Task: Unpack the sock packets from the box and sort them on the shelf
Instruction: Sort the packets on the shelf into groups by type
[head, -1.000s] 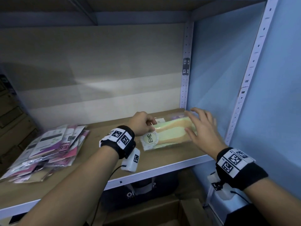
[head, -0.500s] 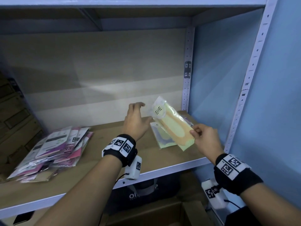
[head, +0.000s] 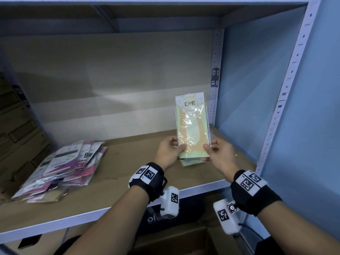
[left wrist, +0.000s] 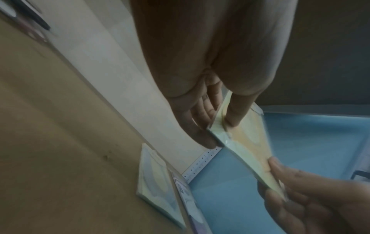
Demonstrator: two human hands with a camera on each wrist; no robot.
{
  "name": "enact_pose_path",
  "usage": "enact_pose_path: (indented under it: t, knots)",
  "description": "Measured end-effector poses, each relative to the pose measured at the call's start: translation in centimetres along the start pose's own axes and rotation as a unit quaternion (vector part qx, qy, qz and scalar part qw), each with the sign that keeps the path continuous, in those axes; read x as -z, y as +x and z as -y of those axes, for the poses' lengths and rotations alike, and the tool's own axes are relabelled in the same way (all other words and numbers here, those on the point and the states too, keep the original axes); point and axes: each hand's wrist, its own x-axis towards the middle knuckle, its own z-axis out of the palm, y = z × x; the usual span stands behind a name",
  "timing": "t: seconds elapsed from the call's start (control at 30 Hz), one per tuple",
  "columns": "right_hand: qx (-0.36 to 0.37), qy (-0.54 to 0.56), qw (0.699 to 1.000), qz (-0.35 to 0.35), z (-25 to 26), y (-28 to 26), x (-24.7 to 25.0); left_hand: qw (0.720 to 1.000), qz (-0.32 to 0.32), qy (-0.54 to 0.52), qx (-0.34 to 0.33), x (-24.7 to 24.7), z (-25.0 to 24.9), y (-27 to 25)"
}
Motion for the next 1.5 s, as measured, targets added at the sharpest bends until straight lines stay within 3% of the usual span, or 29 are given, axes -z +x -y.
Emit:
enact_pose_path:
  t: [0.27,0.43,0.53,0.7,1.13,1.37,1.5]
  knots:
    - [0.011,-0.017,1.000,-0.008,-0.9,1.0,-1.0,0.999,-0.026,0.037,0.014,0.3,0.1,0.9]
    - [0.032,-0.106,0.994,-0.019,-1.6,3.0,-1.6,0.989,-0.075,0.127,0.016,-0.6,1.1,2.3]
    - [0.022,-0.196,0.980,0.002,-2.2,4.3,-1.9,0.972,-0.030,0.232,0.013,-1.1,1.9,3.2]
    - [-0.024,-0.253,0.965,0.057,-4.3,6.8,-2.4,0.938,0.085,0.320,0.102,-2.0,3.2,4.9]
    - [-0.047,-0.340,0.933,0.110,-8.2,9.2,-3.8,0.892,0.140,0.416,0.108,-3.4,6.1,6.9]
    - [-0.048,-0.358,0.924,0.128,-7.8,9.1,-3.4,0.887,0.149,0.426,0.093,-3.1,5.9,7.0]
    - [-0.006,-0.382,0.919,0.092,-6.0,8.5,-3.4,0.901,0.124,0.407,0.089,-1.9,5.1,6.6]
